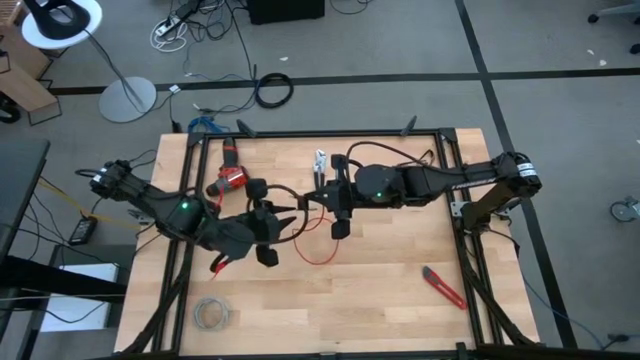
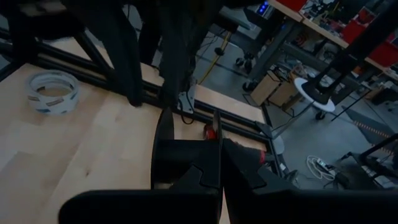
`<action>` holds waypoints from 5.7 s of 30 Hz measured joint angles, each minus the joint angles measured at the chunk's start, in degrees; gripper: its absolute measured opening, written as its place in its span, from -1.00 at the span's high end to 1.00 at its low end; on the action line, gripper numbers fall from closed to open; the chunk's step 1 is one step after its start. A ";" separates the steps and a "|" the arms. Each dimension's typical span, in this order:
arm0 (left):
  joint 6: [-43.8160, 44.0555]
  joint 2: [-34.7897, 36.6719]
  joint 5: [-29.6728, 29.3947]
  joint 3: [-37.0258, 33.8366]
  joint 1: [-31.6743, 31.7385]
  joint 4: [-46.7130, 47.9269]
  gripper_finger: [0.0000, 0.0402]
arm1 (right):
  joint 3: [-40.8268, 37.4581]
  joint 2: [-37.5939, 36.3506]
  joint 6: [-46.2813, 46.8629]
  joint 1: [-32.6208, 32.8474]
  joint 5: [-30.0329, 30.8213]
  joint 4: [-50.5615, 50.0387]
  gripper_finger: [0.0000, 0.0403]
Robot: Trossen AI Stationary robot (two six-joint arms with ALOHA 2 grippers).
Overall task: Coil cords
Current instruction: Coil the red wire onto the black spool
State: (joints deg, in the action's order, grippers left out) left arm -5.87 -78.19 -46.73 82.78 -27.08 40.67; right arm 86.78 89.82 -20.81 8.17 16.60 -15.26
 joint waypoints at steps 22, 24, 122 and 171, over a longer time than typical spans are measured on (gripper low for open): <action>-1.66 -2.17 5.58 -0.09 6.56 -1.92 0.49 | 0.00 0.02 0.39 -1.65 -2.89 -1.40 1.00; -1.69 -2.43 6.03 -0.08 6.92 -1.99 0.49 | 0.00 0.02 0.39 -1.65 -3.13 -1.36 1.00; -14.82 9.95 44.58 -53.11 5.75 -130.24 1.00 | -1.70 4.81 0.09 2.64 -12.41 42.09 0.51; -11.21 7.30 43.49 -50.66 9.54 -128.52 1.00 | -1.68 4.81 2.83 -0.11 -16.22 39.53 0.97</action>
State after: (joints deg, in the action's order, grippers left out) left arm -17.08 -70.89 -3.25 32.12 -17.54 -87.85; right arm 85.10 94.63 -17.98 8.06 0.38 24.27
